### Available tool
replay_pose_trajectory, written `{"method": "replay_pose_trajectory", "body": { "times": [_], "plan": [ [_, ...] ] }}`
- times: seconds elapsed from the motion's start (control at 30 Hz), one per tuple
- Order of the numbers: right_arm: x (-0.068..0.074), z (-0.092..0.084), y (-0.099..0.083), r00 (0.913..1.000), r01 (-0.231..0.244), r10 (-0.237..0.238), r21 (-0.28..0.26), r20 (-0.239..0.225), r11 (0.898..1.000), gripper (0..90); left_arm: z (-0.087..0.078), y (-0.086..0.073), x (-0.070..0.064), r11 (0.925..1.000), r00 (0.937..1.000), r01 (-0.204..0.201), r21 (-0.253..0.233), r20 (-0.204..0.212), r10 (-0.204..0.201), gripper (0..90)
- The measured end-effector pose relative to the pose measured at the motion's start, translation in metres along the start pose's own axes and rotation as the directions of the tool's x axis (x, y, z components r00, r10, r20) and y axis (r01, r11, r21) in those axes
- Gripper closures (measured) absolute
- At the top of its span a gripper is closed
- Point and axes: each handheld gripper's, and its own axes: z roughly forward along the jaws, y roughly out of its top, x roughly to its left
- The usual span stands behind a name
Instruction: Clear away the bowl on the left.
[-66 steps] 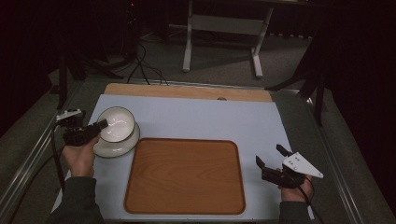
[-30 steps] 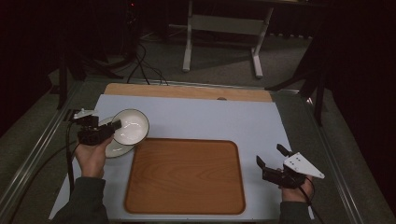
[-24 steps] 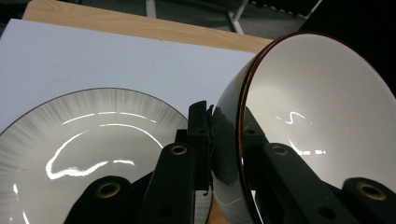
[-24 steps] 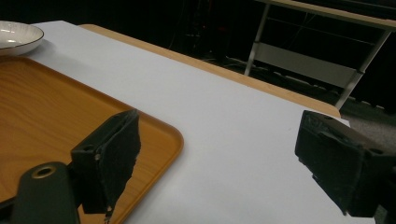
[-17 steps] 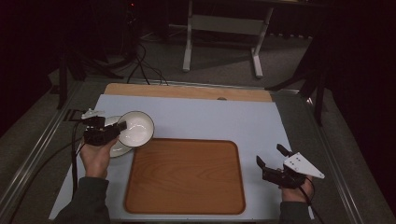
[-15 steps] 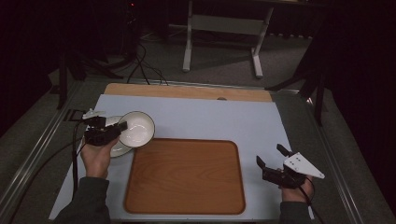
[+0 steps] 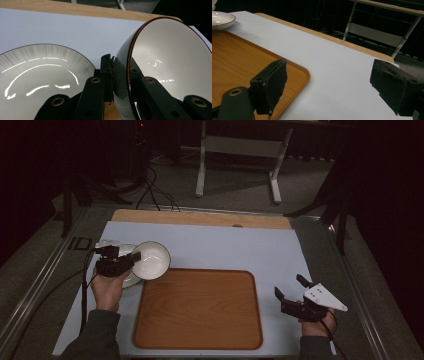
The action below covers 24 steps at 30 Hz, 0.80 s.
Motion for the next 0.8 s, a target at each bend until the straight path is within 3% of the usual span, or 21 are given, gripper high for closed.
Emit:
{"method": "replay_pose_trajectory", "body": {
  "times": [0.8],
  "plan": [
    [0.000,-0.001,0.000,1.0000,0.000,0.000,-0.002,0.002,1.000,13.8,0.010,-0.004,-0.011,0.9991,0.9994,-0.026,0.034,0.021,0.026,81.5]
  ]
}}
